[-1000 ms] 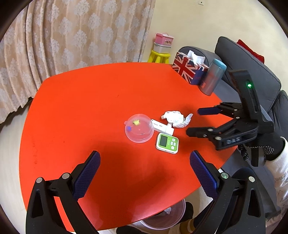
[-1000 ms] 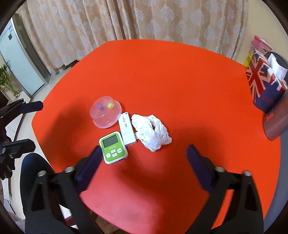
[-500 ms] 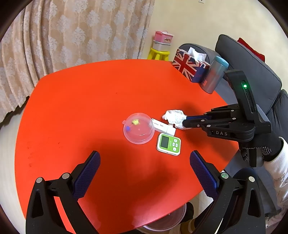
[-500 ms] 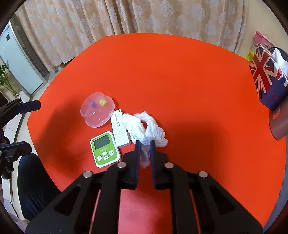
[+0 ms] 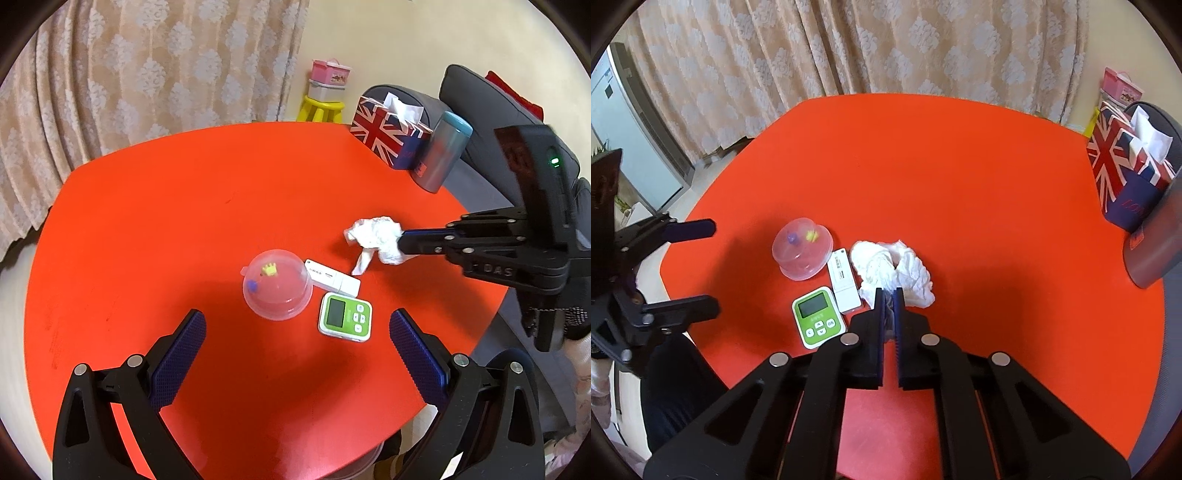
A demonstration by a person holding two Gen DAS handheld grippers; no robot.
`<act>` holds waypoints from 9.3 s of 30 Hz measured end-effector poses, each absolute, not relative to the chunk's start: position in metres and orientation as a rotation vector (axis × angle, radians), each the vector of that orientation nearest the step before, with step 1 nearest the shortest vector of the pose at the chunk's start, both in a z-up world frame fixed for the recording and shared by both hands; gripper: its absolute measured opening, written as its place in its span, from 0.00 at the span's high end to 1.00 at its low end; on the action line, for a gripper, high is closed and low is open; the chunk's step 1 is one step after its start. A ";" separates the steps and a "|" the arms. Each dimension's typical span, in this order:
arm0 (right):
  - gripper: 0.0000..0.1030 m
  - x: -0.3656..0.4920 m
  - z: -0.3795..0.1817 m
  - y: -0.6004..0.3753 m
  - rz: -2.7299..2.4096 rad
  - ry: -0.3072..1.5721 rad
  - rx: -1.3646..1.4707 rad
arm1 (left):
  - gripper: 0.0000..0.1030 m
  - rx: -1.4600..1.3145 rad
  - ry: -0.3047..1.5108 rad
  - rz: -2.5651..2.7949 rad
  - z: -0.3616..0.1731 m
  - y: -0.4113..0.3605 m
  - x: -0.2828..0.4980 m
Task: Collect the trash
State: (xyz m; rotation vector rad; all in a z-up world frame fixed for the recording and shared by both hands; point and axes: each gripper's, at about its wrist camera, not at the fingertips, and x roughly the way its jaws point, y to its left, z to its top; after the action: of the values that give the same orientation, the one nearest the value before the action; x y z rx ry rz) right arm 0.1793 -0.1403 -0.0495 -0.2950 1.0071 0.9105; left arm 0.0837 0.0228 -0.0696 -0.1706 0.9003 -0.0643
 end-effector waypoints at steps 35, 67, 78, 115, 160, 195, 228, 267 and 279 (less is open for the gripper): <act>0.97 0.175 -0.025 -0.163 0.900 0.959 -0.244 | 0.51 -0.201 0.999 -0.055 -0.103 0.036 0.130; 0.97 0.038 0.014 -0.230 1.008 0.841 -0.230 | 0.50 -0.117 0.817 -0.126 -0.024 -0.043 -0.022; 0.97 0.002 -0.012 -0.243 1.042 0.886 -0.233 | 0.50 -0.146 0.841 -0.148 -0.049 -0.058 -0.049; 0.07 0.010 -0.032 -0.246 0.980 0.912 -0.160 | 0.51 -0.159 0.879 -0.164 -0.067 -0.060 -0.054; 0.06 0.028 -0.025 -0.256 0.927 0.910 -0.136 | 0.07 -0.163 0.868 -0.116 -0.062 -0.052 -0.037; 0.05 0.117 -0.024 -0.239 0.854 0.970 -0.148 | 0.07 -0.028 1.069 -0.154 -0.111 -0.033 0.122; 0.05 0.141 -0.028 -0.197 0.912 0.965 -0.214 | 0.54 -0.060 1.009 -0.100 -0.088 -0.004 0.106; 0.81 0.163 -0.093 -0.071 1.014 1.023 -0.524 | 0.54 -0.189 0.971 -0.062 -0.092 0.051 0.088; 0.81 0.142 -0.045 -0.126 0.959 0.966 -0.419 | 0.54 -0.175 0.931 -0.080 -0.069 0.025 0.063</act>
State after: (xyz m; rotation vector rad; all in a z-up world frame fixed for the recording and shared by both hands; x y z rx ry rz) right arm 0.1419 -0.1262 -0.0449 -0.4187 0.9665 0.9589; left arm 0.0628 0.0248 -0.0687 -0.1752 0.9312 -0.0801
